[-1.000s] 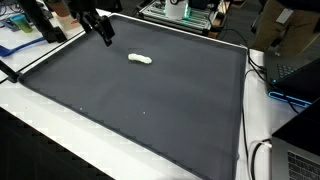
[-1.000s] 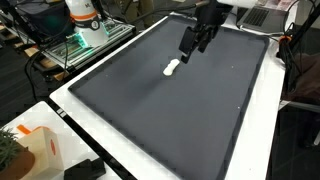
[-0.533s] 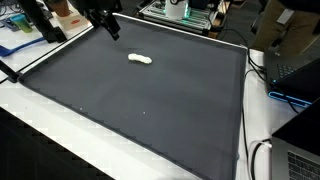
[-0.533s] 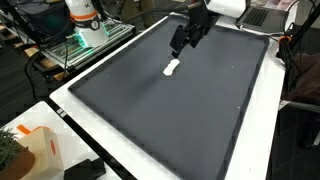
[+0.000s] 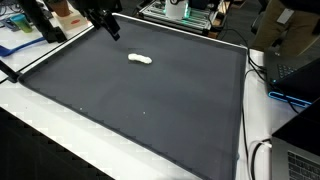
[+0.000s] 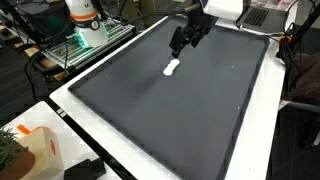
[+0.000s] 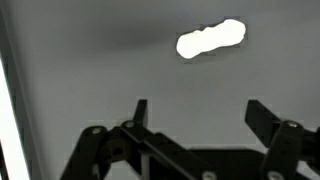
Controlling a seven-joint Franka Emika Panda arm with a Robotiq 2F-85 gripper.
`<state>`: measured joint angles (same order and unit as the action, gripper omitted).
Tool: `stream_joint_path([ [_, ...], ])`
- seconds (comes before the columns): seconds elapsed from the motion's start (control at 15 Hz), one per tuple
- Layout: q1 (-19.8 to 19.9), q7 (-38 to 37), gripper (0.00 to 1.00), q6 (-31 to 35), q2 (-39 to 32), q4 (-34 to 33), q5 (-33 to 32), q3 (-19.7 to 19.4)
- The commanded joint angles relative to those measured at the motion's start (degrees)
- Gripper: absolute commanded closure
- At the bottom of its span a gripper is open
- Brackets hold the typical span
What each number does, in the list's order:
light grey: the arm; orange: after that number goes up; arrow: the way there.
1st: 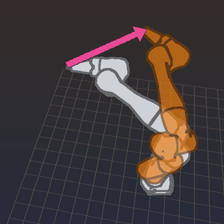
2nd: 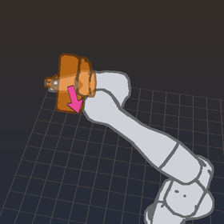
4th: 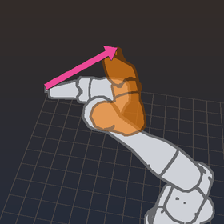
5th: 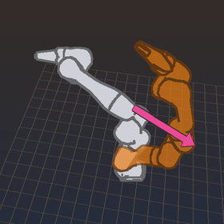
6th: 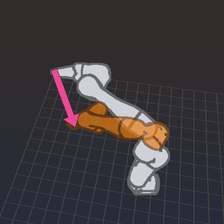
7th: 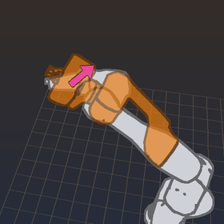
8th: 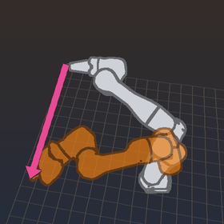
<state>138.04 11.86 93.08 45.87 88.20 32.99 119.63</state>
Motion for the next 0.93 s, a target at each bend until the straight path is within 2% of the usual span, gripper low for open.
stream_joint_path([
  [0.0, 5.8, -0.8, 0.00, -7.1, 3.1, -5.0, 4.9, 1.8],
  [0.13, 2.8, 0.0, 0.00, -11.2, 6.9, -3.9, 11.6, -5.0],
  [0.47, 2.9, -4.5, 0.00, -18.5, 14.6, -3.4, 23.6, -13.6],
  [0.67, 2.9, -7.1, 0.00, -18.7, 18.5, -3.5, 25.8, -16.2],
  [0.73, 2.9, -5.1, 0.00, -17.2, 14.7, -2.4, 23.5, -14.1],
  [0.87, 2.9, -5.0, 0.00, -17.2, 15.5, -2.5, 23.6, -14.3],
])
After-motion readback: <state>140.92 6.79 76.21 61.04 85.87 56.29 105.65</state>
